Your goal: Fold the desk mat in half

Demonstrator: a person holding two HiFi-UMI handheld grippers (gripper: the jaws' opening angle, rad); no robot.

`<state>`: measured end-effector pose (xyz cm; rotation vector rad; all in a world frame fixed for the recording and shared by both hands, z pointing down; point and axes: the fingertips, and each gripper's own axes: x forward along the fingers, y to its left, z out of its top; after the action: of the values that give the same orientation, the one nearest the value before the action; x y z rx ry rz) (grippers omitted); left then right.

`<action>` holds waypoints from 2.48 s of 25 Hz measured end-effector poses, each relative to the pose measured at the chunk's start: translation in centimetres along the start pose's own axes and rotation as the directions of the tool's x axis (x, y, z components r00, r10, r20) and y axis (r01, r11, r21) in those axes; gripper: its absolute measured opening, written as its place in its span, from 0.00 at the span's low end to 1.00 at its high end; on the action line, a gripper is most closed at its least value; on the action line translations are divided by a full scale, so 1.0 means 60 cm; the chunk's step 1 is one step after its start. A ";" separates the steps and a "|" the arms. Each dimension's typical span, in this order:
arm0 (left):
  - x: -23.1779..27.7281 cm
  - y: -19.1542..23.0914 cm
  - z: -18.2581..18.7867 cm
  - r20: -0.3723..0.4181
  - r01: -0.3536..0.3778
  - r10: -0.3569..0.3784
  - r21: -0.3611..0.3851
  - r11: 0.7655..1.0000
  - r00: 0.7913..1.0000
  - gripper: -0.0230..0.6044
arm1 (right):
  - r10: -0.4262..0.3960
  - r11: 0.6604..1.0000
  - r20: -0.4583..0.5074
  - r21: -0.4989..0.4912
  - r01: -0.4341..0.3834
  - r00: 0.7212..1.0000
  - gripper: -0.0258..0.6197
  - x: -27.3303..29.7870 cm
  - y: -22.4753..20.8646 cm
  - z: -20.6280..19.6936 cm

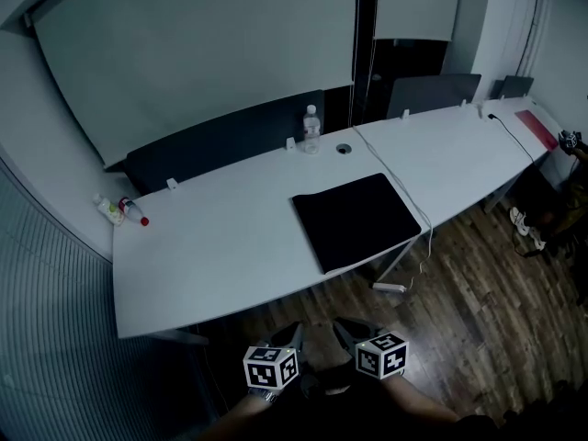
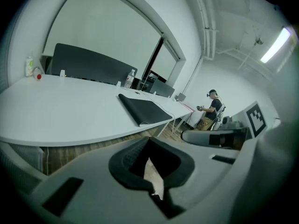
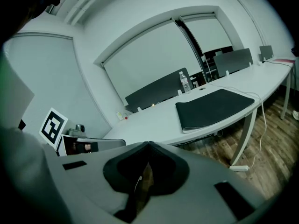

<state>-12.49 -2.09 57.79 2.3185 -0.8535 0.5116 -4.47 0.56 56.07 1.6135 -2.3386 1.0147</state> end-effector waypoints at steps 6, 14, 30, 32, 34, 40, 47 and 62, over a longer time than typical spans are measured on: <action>-0.003 0.000 0.005 0.024 0.019 -0.019 -0.006 1.000 1.000 0.05 | 0.005 1.000 0.006 0.003 -0.005 1.000 0.08 0.007 0.014 -0.001; 0.001 0.003 -0.003 0.015 0.018 -0.017 -0.014 1.000 1.000 0.05 | -0.002 1.000 -0.004 0.003 0.002 1.000 0.08 0.009 0.010 -0.011; 0.002 -0.011 -0.012 0.005 0.018 -0.018 -0.001 1.000 1.000 0.05 | 0.009 1.000 -0.005 -0.007 -0.009 1.000 0.08 -0.003 0.007 -0.023; 0.001 -0.013 -0.013 0.004 0.017 -0.017 -0.002 1.000 1.000 0.05 | 0.011 1.000 -0.004 -0.002 -0.011 1.000 0.08 -0.006 0.008 -0.024; 0.001 -0.014 -0.016 0.002 0.016 -0.016 -0.003 1.000 1.000 0.05 | 0.012 1.000 -0.001 0.004 -0.012 1.000 0.08 -0.008 0.009 -0.024; 0.004 -0.024 -0.023 -0.006 0.026 -0.026 0.004 1.000 1.000 0.05 | 0.002 1.000 0.000 0.007 -0.002 1.000 0.08 -0.016 0.004 -0.031; 0.010 -0.043 -0.032 -0.023 0.039 -0.039 0.019 0.999 0.999 0.05 | -0.009 1.000 0.013 0.026 0.009 1.000 0.08 -0.032 -0.006 -0.038; 0.023 -0.083 -0.034 -0.041 0.061 -0.058 0.052 0.997 0.997 0.05 | -0.029 0.998 0.038 0.050 0.028 0.999 0.08 -0.067 -0.030 -0.039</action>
<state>-8.39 1.62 58.01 2.3670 -0.7584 0.5587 -1.83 4.70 56.89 1.6942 -2.3255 1.0535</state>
